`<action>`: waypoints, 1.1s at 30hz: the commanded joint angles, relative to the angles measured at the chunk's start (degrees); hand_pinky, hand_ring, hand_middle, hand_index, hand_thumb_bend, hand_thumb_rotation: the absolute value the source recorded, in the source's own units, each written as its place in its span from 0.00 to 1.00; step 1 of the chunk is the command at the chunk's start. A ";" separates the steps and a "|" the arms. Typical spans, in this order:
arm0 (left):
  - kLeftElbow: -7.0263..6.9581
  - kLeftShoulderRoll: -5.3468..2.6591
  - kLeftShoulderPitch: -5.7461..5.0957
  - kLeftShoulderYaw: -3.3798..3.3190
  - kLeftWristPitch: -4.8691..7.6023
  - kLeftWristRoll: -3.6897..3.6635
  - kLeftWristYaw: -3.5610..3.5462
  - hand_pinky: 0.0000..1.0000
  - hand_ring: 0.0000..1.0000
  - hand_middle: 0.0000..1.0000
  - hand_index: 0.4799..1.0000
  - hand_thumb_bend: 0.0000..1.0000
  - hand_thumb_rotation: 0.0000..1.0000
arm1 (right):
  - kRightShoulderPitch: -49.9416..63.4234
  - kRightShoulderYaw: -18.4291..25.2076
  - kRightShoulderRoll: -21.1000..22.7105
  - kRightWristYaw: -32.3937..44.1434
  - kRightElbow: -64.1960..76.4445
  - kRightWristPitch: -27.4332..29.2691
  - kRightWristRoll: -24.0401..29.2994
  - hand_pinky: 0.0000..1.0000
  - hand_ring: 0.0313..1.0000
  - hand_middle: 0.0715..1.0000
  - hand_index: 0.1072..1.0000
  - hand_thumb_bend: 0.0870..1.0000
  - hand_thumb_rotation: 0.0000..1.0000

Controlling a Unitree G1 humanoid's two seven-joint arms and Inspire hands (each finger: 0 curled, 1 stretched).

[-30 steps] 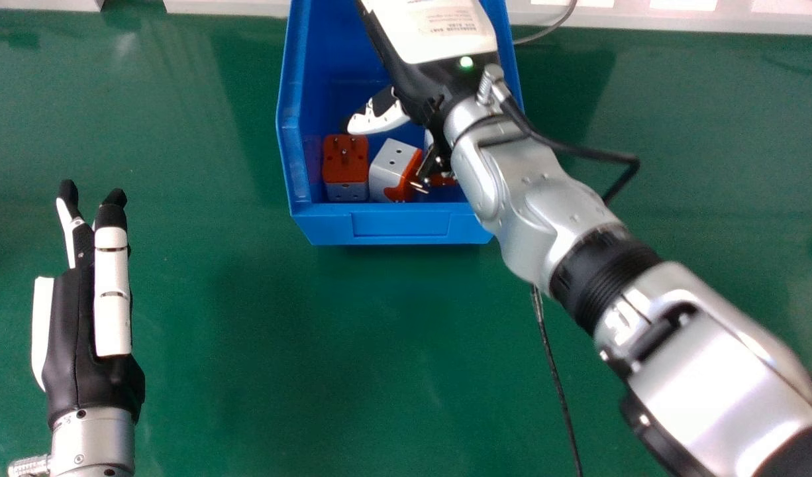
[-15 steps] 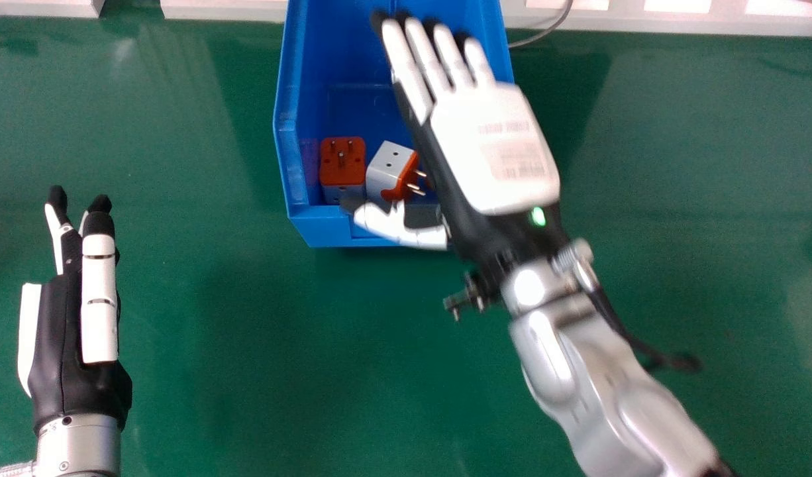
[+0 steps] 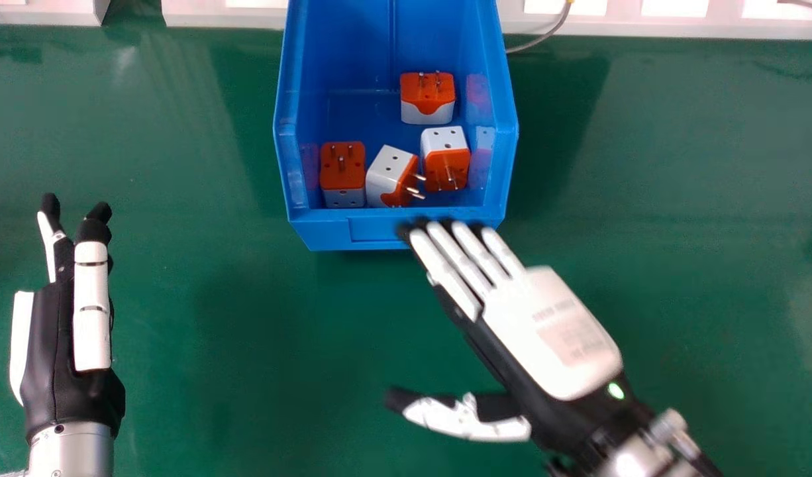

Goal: Pick all objects and put in blue box

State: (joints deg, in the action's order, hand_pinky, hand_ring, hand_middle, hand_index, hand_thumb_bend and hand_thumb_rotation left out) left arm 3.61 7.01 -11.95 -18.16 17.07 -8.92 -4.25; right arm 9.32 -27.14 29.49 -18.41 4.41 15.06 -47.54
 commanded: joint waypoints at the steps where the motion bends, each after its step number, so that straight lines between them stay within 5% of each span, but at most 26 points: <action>1: -0.15 0.87 -0.09 -0.59 2.06 -0.29 -0.61 1.00 0.99 0.97 0.92 0.43 1.00 | 1.81 2.65 0.26 -1.32 0.11 1.23 1.51 0.99 1.00 1.00 1.00 0.29 0.84; 5: 0.37 1.17 -0.06 -0.90 2.43 -0.46 -1.15 1.00 0.99 0.97 0.92 0.41 1.00 | 4.28 6.60 -1.24 -3.33 -1.75 1.65 3.35 0.96 1.00 1.00 1.00 0.30 0.76; 11: 0.53 1.24 -0.07 -1.21 2.48 -1.02 -1.85 1.00 0.99 0.97 0.91 0.39 1.00 | 5.71 12.52 -6.40 -4.26 -2.64 0.87 9.73 0.93 1.00 1.00 1.00 0.29 0.83; 20: 0.33 1.03 -0.03 -1.11 2.26 -0.73 -1.71 1.00 0.99 0.98 0.93 0.39 1.00 | 2.25 18.07 -13.02 -1.19 -3.85 3.68 21.95 1.00 1.00 1.00 1.00 0.23 0.97; 22: 0.58 0.88 0.18 -1.23 2.63 -1.24 -1.98 1.00 0.99 0.98 0.93 0.38 1.00 | 1.60 18.56 -14.10 -0.47 -4.57 4.76 23.96 1.00 1.00 1.00 1.00 0.24 0.99; 28: 1.11 1.03 0.37 -1.21 3.06 -0.63 -1.67 1.00 0.98 0.97 0.90 0.39 1.00 | 2.20 20.11 -17.80 4.62 -4.52 5.50 32.75 1.00 1.00 1.00 1.00 0.37 1.00; 33: 1.42 1.19 0.45 -1.19 3.32 -0.82 -1.97 1.00 0.98 0.97 0.90 0.39 1.00 | 3.19 21.18 -19.82 8.97 -3.66 3.02 37.50 1.00 1.00 1.00 1.00 0.41 1.00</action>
State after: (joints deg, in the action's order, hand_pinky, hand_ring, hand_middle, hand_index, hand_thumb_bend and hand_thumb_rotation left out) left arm 5.45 7.50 -11.87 -18.93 18.95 -9.50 -6.13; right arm 12.29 -6.82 10.10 -10.19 -0.61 18.26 -11.26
